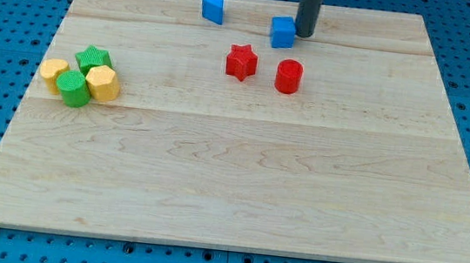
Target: Move red star closer to blue cube
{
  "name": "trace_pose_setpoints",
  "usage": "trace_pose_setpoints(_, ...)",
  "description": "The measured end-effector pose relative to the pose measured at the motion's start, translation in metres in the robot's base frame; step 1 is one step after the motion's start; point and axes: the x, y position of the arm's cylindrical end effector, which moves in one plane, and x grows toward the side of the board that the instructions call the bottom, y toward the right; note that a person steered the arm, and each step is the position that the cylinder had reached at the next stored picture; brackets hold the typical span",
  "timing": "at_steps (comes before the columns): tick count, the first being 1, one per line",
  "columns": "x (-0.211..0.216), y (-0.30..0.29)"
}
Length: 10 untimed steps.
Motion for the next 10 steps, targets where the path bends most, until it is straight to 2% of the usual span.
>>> trace_pose_setpoints(2,0.023,-0.026)
trace_pose_setpoints(3,0.017,-0.081)
trace_pose_setpoints(4,0.008,-0.095)
trace_pose_setpoints(5,0.020,-0.085)
trace_pose_setpoints(6,0.037,-0.015)
trace_pose_setpoints(7,0.064,-0.031)
trace_pose_setpoints(8,0.094,-0.055)
trace_pose_setpoints(9,0.060,-0.149)
trace_pose_setpoints(10,0.031,-0.192)
